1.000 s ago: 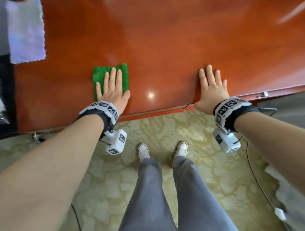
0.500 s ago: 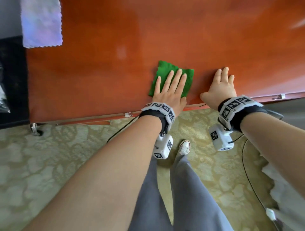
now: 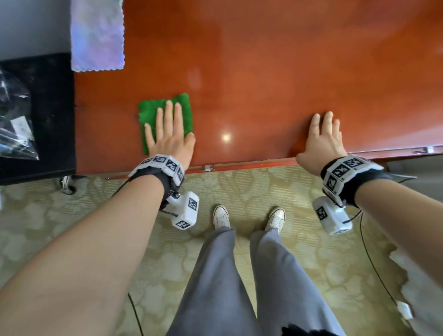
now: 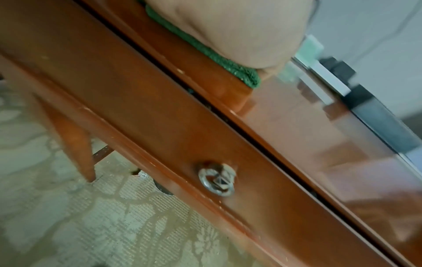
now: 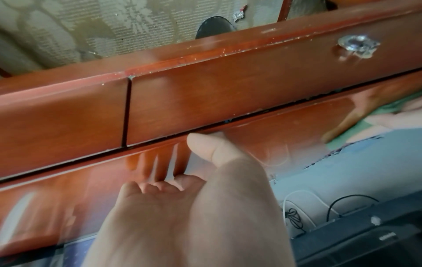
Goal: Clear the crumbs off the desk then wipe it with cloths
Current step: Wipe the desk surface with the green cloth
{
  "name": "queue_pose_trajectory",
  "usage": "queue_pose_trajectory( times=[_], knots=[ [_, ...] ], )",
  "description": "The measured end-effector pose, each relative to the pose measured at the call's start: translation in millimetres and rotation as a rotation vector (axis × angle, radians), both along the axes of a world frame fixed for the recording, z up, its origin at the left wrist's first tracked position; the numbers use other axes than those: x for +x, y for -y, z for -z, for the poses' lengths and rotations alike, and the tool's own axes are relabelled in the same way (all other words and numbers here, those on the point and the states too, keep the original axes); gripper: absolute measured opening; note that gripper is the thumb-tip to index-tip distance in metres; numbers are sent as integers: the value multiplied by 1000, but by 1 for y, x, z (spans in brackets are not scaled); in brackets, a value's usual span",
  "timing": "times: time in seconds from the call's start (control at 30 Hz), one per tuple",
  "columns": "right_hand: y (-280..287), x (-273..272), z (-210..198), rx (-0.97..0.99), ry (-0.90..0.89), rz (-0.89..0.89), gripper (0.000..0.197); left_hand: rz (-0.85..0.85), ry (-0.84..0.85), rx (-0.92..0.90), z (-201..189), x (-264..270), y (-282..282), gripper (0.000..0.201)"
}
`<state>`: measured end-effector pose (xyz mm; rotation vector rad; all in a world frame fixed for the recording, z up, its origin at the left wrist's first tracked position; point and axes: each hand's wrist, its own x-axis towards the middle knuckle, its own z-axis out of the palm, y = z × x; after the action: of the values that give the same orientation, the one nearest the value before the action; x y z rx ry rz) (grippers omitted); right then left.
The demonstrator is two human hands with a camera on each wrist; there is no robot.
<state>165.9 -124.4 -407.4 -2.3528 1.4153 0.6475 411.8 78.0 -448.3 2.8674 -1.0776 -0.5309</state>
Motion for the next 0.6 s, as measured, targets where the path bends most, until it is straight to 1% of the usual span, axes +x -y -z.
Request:
queue_pose_trajectory(
  times=[0.07, 0.17, 0.2, 0.33, 0.4, 0.53, 0.6],
  knots=[
    [0, 3, -1, -25, 84, -69, 94, -91, 9, 4, 1, 11, -12, 72],
    [-4, 18, 2, -24, 209, -270, 82, -170, 5, 19, 0, 26, -26, 72],
    [-6, 27, 3, -15, 229, -307, 80, -194, 4, 21, 0, 27, -28, 71],
    [-10, 65, 5, -9, 267, -284, 76, -272, 5, 25, 1, 14, -14, 73],
    [-9, 82, 6, -22, 262, -306, 75, -202, 27, 22, 1, -3, 1, 74],
    [-10, 106, 13, -38, 214, -349, 69, 90, 70, -20, 4, -53, 32, 76],
    [-14, 113, 19, -68, 165, -356, 70, 147, 76, -38, 7, -66, 41, 77]
  ],
)
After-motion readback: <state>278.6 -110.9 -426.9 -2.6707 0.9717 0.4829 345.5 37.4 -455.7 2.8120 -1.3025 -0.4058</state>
